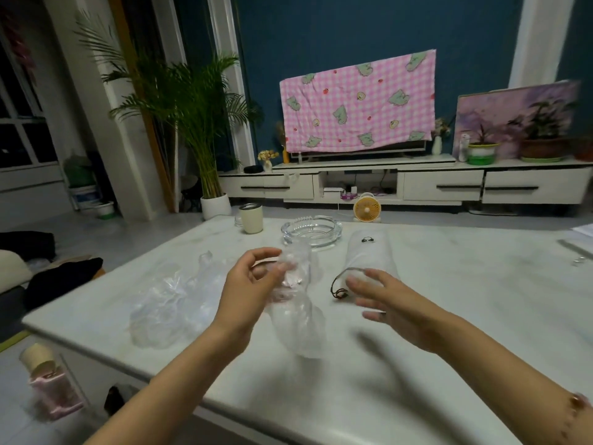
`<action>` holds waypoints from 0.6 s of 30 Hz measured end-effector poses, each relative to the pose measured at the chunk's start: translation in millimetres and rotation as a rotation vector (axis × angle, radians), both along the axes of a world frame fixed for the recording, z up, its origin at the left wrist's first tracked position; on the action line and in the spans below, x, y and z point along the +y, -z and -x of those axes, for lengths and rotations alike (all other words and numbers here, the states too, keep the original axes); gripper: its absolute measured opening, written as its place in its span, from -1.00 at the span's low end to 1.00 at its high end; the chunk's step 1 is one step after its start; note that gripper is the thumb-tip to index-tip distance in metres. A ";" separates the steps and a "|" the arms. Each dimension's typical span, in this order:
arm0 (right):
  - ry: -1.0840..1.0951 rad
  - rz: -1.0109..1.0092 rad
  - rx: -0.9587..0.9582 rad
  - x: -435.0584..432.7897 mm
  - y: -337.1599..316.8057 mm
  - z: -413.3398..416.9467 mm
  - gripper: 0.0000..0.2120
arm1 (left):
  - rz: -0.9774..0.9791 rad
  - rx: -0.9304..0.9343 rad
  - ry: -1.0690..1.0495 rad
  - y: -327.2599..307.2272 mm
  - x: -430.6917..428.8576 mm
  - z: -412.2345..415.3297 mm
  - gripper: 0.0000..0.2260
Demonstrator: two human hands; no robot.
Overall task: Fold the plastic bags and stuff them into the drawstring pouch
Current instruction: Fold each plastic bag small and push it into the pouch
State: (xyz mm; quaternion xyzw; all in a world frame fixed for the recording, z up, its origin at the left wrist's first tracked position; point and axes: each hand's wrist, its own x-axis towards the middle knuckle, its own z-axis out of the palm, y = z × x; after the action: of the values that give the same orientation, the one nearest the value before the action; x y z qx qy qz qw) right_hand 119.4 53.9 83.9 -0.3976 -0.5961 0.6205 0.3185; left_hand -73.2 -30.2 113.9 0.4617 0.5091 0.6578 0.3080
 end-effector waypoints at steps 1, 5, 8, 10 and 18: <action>-0.039 0.113 0.055 -4.0 2.8 -3.5 -0.10 | 0.028 -0.015 0.032 -2.5 -1.5 -2.1 -0.83; -0.141 0.315 0.193 -28.7 29.9 -11.5 -0.49 | 0.115 -0.051 0.087 7.4 0.2 -6.9 -0.83; 0.035 0.307 0.204 -34.0 44.1 -22.1 -0.67 | 0.186 0.034 0.014 32.2 6.7 -16.9 -0.83; 0.202 0.203 0.061 -33.4 49.2 -32.4 -0.87 | 0.189 0.197 -0.081 56.0 10.7 -20.3 -0.84; 0.389 -0.661 -0.926 -45.8 64.2 -69.2 -0.53 | 0.322 0.863 -0.172 104.6 11.5 -37.6 -0.64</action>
State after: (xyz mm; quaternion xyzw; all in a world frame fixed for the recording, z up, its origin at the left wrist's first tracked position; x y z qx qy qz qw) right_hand 188.6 8.1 19.7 -0.6082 -0.7505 0.0949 0.2403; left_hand -35.6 -18.7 9.3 0.5956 0.7225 0.3416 0.0804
